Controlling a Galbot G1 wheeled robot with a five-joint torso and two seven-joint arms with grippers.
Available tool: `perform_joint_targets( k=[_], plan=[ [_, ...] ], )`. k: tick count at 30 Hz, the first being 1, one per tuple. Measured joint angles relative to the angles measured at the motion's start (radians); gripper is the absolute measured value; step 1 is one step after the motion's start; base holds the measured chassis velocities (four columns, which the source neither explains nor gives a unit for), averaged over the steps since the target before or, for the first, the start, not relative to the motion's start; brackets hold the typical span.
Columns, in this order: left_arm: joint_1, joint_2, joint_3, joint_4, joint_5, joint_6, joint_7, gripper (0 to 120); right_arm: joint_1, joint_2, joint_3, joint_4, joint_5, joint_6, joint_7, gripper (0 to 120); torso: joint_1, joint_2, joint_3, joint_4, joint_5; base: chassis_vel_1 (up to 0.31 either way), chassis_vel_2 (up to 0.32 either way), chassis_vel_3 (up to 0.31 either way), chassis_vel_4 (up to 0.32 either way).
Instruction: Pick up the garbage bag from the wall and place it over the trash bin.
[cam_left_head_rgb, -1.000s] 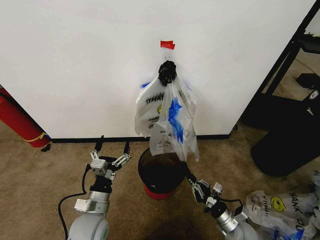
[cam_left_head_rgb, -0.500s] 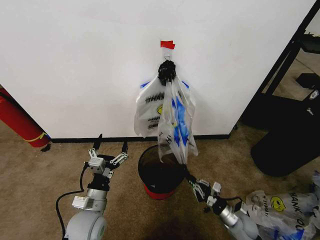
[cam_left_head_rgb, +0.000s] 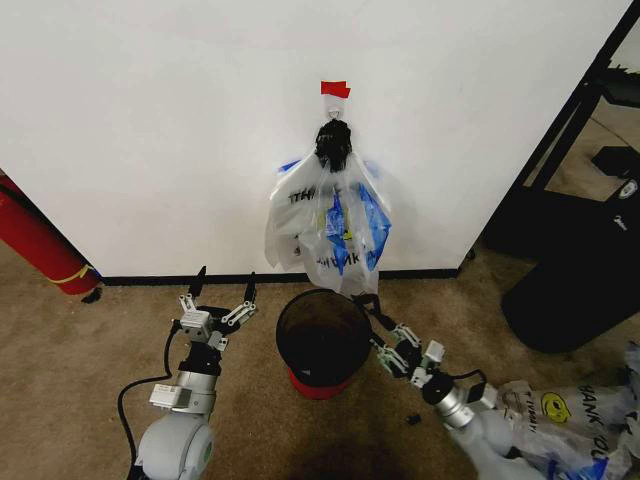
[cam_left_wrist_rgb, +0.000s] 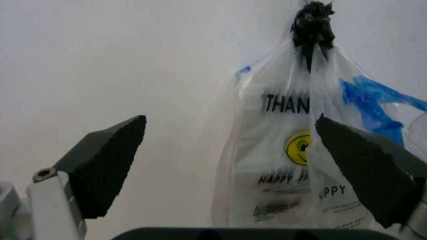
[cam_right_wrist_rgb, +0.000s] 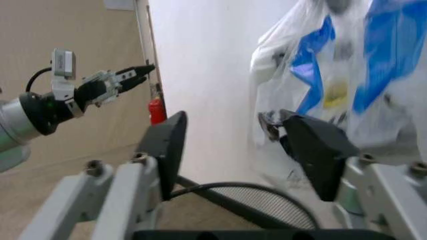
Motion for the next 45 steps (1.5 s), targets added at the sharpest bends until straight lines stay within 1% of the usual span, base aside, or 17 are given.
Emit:
perform_joint_targets(
  k=[1,2,4,6,8,11,16,19,21,28,29,32,35,36,38,40,45],
  plan=[
    [0.001,-0.001,-0.001,0.000,0.001,0.000,0.000,100,0.006,-0.008,0.010,0.010,0.009,-0.009,-0.007,65,0.000,0.000,0.000,0.0001,0.0000,0.000,0.000,0.000,0.000],
    [0.001,-0.001,-0.002,0.000,0.001,0.000,0.000,100,0.007,-0.009,0.012,0.012,0.010,-0.011,-0.009,65,0.000,0.000,0.000,0.0002,0.0000,0.000,0.000,0.000,0.000],
    [0.001,-0.001,-0.007,0.000,0.001,0.001,-0.003,100,0.012,-0.022,0.046,0.044,0.002,-0.065,-0.063,78,0.000,0.000,0.000,0.0003,0.0001,0.000,0.000,0.000,0.000],
    [0.001,-0.001,-0.008,0.000,0.001,0.001,-0.004,100,0.011,-0.026,0.063,0.054,-0.017,-0.093,-0.093,79,0.000,0.000,0.000,0.0004,0.0001,0.000,0.000,0.000,0.000],
    [-0.001,-0.002,-0.010,0.000,0.002,0.001,-0.006,100,0.008,-0.035,0.121,0.068,-0.127,-0.158,-0.208,89,0.000,0.000,0.000,0.0001,-0.0001,0.000,0.000,0.000,0.000],
    [-0.001,-0.008,-0.009,0.000,0.003,0.001,-0.007,100,-0.004,-0.049,0.159,0.052,-0.239,-0.186,-0.280,98,0.000,0.000,0.000,0.0002,0.0000,0.000,0.000,0.000,0.000],
    [0.002,-0.012,-0.008,-0.001,0.004,0.002,-0.007,100,-0.017,-0.054,0.185,0.020,-0.300,-0.192,-0.318,100,0.000,0.000,0.000,0.0000,0.0001,0.000,0.000,0.000,0.000],
    [0.003,-0.012,-0.007,-0.002,0.006,0.002,-0.008,100,-0.007,-0.049,0.219,0.002,-0.315,-0.223,-0.446,100,0.000,0.000,0.000,0.0001,0.0002,0.000,0.000,0.000,0.000],
    [0.003,-0.013,-0.007,-0.004,0.006,0.002,-0.008,100,-0.004,-0.048,0.225,0.001,-0.317,-0.231,-0.473,100,0.000,0.000,0.000,0.0002,0.0001,0.000,0.000,0.000,0.000],
    [0.006,-0.016,-0.006,-0.009,0.013,0.001,-0.009,100,0.002,-0.049,0.222,-0.014,-0.325,-0.213,-0.459,100,0.000,0.000,0.000,0.0001,0.0000,0.000,0.000,0.000,0.000],
    [0.008,-0.016,-0.006,-0.010,0.014,0.002,-0.009,100,-0.003,-0.051,0.198,-0.012,-0.277,-0.188,-0.381,100,0.000,0.000,0.000,0.0001,-0.0001,0.000,0.000,0.000,0.000],
    [0.012,-0.014,-0.009,-0.011,0.015,0.001,-0.010,100,-0.015,-0.044,0.081,0.045,-0.125,-0.092,0.002,100,0.000,0.000,0.000,-0.0001,-0.0003,0.000,0.000,0.000,0.000],
    [0.014,-0.014,-0.010,-0.009,0.018,-0.001,-0.011,100,0.041,-0.007,-0.015,0.061,-0.113,-0.026,0.321,100,0.000,0.000,0.000,0.0002,-0.0002,0.000,0.000,0.000,0.000],
    [0.014,-0.014,-0.010,-0.009,0.018,-0.001,-0.011,100,0.041,-0.007,-0.015,0.061,-0.113,-0.026,0.321,100,0.000,0.000,0.000,0.0002,-0.0002,0.000,0.000,0.000,0.000],
    [0.014,-0.015,-0.009,-0.008,0.021,-0.001,-0.011,100,0.105,0.024,-0.064,0.029,-0.156,-0.008,0.478,100,0.000,0.000,0.000,0.0006,-0.0004,0.000,0.000,0.000,0.000],
    [0.014,-0.015,-0.009,-0.007,0.022,-0.001,-0.011,100,0.176,0.058,-0.097,-0.034,-0.196,0.005,0.565,100,0.000,0.000,0.000,0.0005,-0.0002,0.000,0.000,0.000,0.000],
    [0.014,-0.007,-0.018,-0.002,0.018,-0.003,-0.012,100,0.267,0.109,-0.141,-0.134,-0.227,0.027,0.613,100,0.000,0.000,0.000,0.0003,-0.0001,0.000,0.000,0.000,0.000]
  ],
)
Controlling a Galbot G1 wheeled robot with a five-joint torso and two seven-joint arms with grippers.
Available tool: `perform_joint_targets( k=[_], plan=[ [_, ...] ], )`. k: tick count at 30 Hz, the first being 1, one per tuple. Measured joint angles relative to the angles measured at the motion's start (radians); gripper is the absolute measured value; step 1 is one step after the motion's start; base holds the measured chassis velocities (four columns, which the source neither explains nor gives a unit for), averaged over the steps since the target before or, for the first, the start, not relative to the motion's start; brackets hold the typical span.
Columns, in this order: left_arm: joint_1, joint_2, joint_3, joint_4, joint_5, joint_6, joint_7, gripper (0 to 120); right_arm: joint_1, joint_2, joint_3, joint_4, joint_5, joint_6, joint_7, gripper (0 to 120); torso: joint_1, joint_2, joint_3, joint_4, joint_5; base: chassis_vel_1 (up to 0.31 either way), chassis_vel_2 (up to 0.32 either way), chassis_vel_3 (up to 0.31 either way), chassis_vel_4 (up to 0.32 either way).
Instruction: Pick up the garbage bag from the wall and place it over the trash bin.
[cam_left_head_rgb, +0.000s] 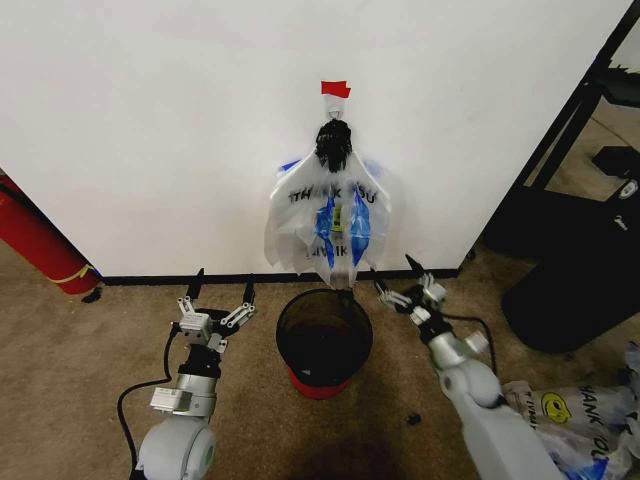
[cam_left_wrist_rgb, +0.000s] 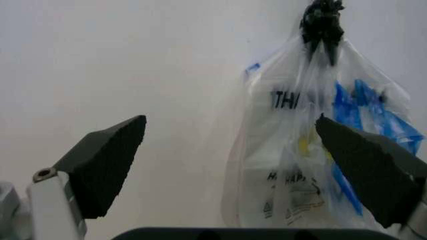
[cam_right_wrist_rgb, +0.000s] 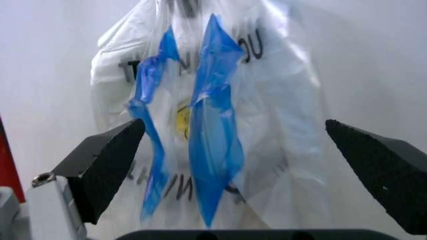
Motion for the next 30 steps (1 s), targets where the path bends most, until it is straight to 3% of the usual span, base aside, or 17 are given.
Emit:
perform_joint_targets(
  k=[9,19,30],
  plan=[
    [-0.001,0.006,-0.011,0.014,-0.006,-0.009,-0.009,100,0.131,0.074,-0.036,-0.149,-0.199,0.053,0.041,99,0.000,0.000,0.000,0.0000,-0.0002,0.000,0.000,0.000,0.000],
    [-0.007,-0.006,-0.004,0.019,0.003,-0.009,-0.011,100,0.152,0.061,-0.032,-0.148,-0.315,0.054,0.084,63,0.000,0.000,0.000,-0.0002,-0.0002,0.000,0.000,0.000,0.000],
    [-0.004,-0.017,0.005,0.019,0.016,-0.009,-0.012,100,0.135,0.039,-0.023,-0.135,-0.338,0.051,0.130,25,0.000,0.000,0.000,-0.0002,0.0001,0.000,0.000,0.000,0.000]
  ],
)
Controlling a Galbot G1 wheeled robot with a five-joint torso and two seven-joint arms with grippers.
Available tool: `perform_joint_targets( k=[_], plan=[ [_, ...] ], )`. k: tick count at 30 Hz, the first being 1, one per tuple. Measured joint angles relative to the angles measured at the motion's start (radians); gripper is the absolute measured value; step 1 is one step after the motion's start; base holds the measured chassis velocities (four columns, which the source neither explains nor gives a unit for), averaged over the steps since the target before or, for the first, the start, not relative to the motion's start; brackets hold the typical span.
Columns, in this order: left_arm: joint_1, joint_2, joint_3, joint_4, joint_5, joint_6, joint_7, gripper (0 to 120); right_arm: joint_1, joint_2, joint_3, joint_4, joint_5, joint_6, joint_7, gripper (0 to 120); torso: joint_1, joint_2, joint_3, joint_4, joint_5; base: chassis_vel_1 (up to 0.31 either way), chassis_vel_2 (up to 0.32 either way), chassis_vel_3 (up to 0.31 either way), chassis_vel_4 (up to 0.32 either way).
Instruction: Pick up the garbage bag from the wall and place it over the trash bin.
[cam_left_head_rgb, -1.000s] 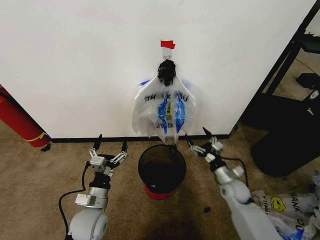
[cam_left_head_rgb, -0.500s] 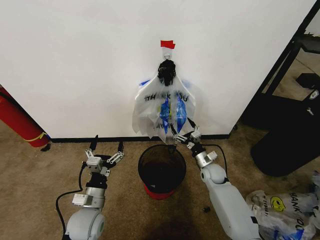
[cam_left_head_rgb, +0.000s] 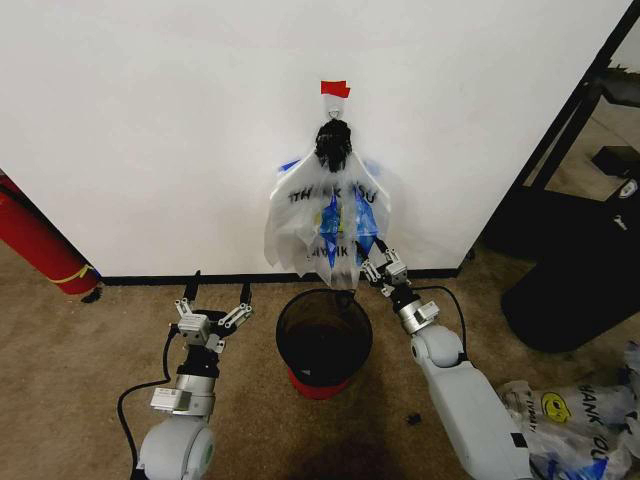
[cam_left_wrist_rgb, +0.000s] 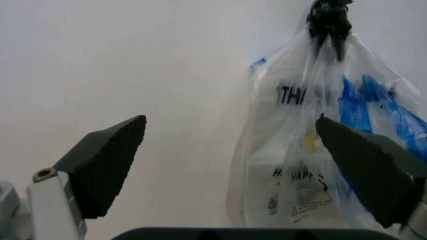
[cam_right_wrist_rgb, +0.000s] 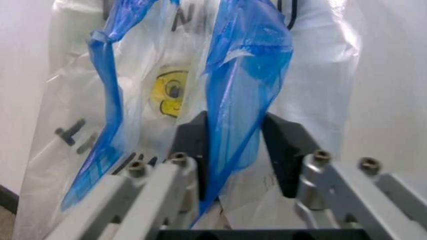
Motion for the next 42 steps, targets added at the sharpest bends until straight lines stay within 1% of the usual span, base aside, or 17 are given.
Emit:
perform_joint_targets(
  k=[4,5,7,13,17,19,20,23,25,26,27,30,32,34,35,39,42],
  plan=[
    [0.003,0.000,-0.001,0.000,0.003,-0.003,0.000,100,0.008,0.002,-0.002,-0.001,0.016,-0.006,0.000,8,0.000,0.000,0.000,0.0001,0.0000,0.000,0.000,0.000,0.000],
    [0.003,0.000,-0.001,0.000,0.003,-0.003,0.000,100,0.008,0.002,-0.002,-0.001,0.016,-0.006,0.000,8,0.000,0.000,0.000,0.0001,0.0000,0.000,0.000,0.000,0.000],
    [0.004,0.001,-0.003,0.001,0.003,-0.005,0.000,100,0.015,0.002,-0.003,-0.007,0.027,-0.011,0.000,0,0.000,0.000,0.000,0.0000,-0.0001,0.000,0.000,0.000,0.000],
    [-0.002,0.012,-0.003,0.002,-0.014,-0.005,-0.001,100,0.005,-0.007,-0.005,0.032,0.079,-0.023,-0.017,0,0.000,0.000,0.000,0.0005,0.0000,0.000,0.000,0.000,0.000],
    [-0.030,0.045,0.028,-0.002,-0.104,0.020,0.015,100,-0.045,-0.046,-0.007,0.122,0.138,-0.042,-0.025,0,0.000,0.000,0.000,0.0000,-0.0001,0.000,0.000,0.000,0.000],
    [-0.055,0.074,0.071,-0.013,-0.196,0.047,0.048,100,-0.075,-0.068,-0.008,0.168,0.183,-0.054,-0.026,0,0.000,0.000,0.000,0.0000,-0.0001,0.000,0.000,0.000,0.000],
    [-0.055,0.074,0.071,-0.013,-0.196,0.047,0.048,100,-0.075,-0.068,-0.008,0.168,0.183,-0.054,-0.026,0,0.000,0.000,0.000,0.0000,-0.0001,0.000,0.000,0.000,0.000],
    [-0.132,0.116,0.182,-0.008,-0.297,0.100,0.057,100,-0.107,-0.081,-0.005,0.207,0.221,-0.059,-0.032,0,0.000,0.000,0.000,0.0002,0.0001,0.000,0.000,0.000,0.000],
    [-0.209,0.123,0.264,0.034,-0.311,0.130,0.040,100,-0.118,-0.082,-0.003,0.216,0.239,-0.059,-0.033,0,0.000,0.000,0.000,0.0002,0.0002,0.000,0.000,0.000,0.000],
    [-0.265,0.120,0.313,0.078,-0.305,0.143,0.028,100,-0.123,-0.081,-0.003,0.219,0.249,-0.060,-0.033,0,0.000,0.000,0.000,0.0000,0.0000,0.000,0.000,0.000,0.000],
    [-0.265,0.120,0.313,0.078,-0.305,0.143,0.028,100,-0.123,-0.081,-0.003,0.219,0.249,-0.060,-0.033,0,0.000,0.000,0.000,0.0000,0.0000,0.000,0.000,0.000,0.000],
    [-0.404,0.099,0.413,0.187,-0.285,0.183,-0.006,100,-0.131,-0.076,-0.003,0.220,0.262,-0.061,-0.033,0,0.000,0.000,0.000,-0.0003,0.0002,0.000,0.000,0.000,0.000],
    [-0.467,0.081,0.458,0.241,-0.284,0.215,-0.025,100,-0.132,-0.070,-0.003,0.220,0.262,-0.061,-0.034,0,0.000,0.000,0.000,-0.0003,0.0000,0.000,0.000,0.000,0.000],
    [-0.514,0.065,0.484,0.290,-0.284,0.241,-0.042,100,-0.132,-0.063,-0.003,0.218,0.262,-0.061,-0.034,0,0.000,0.000,0.000,0.0000,0.0002,0.000,0.000,0.000,0.000],
    [-0.514,0.065,0.484,0.290,-0.284,0.241,-0.042,100,-0.132,-0.063,-0.003,0.218,0.262,-0.061,-0.034,0,0.000,0.000,0.000,0.0000,0.0002,0.000,0.000,0.000,0.000],
    [-0.588,0.041,0.511,0.371,-0.290,0.259,-0.057,100,-0.132,-0.061,0.000,0.217,0.261,-0.061,-0.039,0,0.000,0.000,0.000,0.0001,0.0001,0.000,0.000,0.000,0.000],
    [-0.619,0.033,0.515,0.402,-0.290,0.262,-0.063,100,-0.132,-0.062,0.001,0.216,0.260,-0.061,-0.045,0,0.000,0.000,0.000,0.0001,0.0000,0.000,0.000,0.000,0.000]
  ],
)
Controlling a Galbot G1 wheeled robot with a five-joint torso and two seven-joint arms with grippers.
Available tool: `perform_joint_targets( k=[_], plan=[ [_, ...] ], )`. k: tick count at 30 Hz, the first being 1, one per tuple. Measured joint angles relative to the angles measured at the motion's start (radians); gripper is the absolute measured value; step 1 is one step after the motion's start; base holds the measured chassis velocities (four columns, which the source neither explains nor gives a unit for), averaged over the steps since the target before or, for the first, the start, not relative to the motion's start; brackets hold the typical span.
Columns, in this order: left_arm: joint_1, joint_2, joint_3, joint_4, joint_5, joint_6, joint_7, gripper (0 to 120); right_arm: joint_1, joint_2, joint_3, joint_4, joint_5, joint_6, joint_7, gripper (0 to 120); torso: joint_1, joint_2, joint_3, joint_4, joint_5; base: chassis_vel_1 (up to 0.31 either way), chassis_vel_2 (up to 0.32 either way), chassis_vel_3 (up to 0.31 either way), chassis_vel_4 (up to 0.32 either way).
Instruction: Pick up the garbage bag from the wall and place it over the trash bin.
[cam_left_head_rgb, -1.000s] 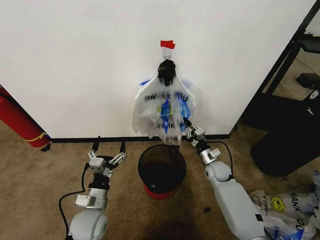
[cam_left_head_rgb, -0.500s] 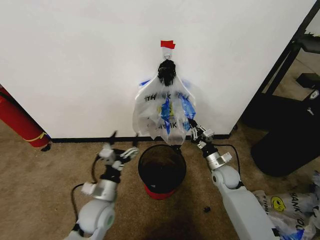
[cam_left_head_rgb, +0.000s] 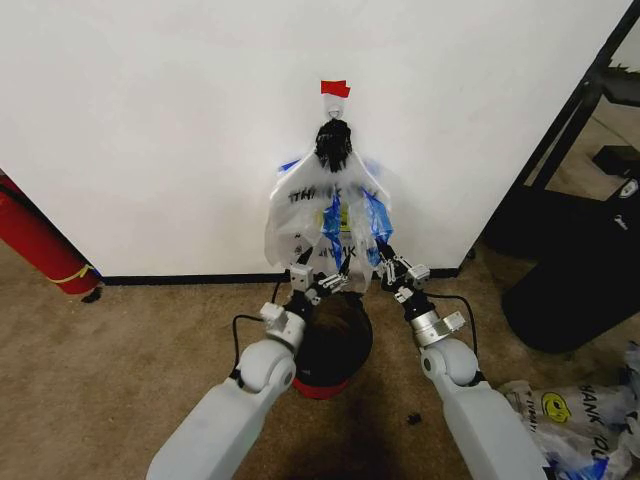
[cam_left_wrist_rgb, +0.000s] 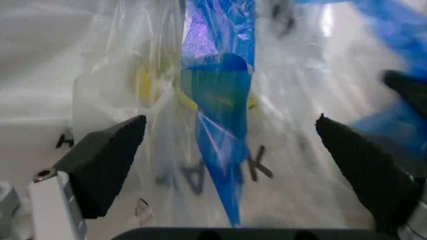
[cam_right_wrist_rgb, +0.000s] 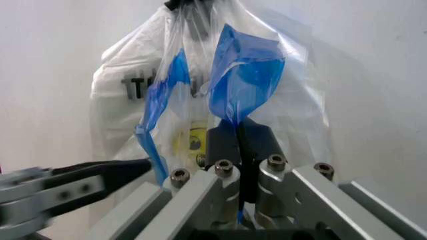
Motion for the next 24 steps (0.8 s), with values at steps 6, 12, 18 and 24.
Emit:
perform_joint_targets(
  k=[6,12,18,24],
  plan=[
    [-0.070,-0.011,0.010,0.060,-0.005,0.000,-0.004,98,0.003,0.001,0.003,-0.002,-0.002,0.000,-0.008,0,0.000,0.000,0.000,0.0001,0.0001,0.000,0.000,0.000,0.000],
    [-0.073,-0.020,0.007,0.055,0.032,-0.011,-0.006,94,0.003,0.006,0.005,-0.006,-0.006,0.001,-0.011,0,0.000,0.000,0.000,-0.0001,0.0000,0.000,0.000,0.000,0.000],
    [-0.061,-0.021,0.013,0.052,0.064,-0.020,-0.001,97,0.006,0.005,0.005,-0.008,-0.007,0.001,-0.012,0,0.000,0.000,0.000,0.0002,0.0001,0.000,0.000,0.000,0.000],
    [-0.088,-0.043,0.019,0.095,0.081,-0.030,0.003,90,0.007,0.003,0.005,-0.008,-0.008,0.001,-0.012,0,0.000,0.000,0.000,-0.0002,0.0000,0.000,0.000,0.000,0.000]
  ],
)
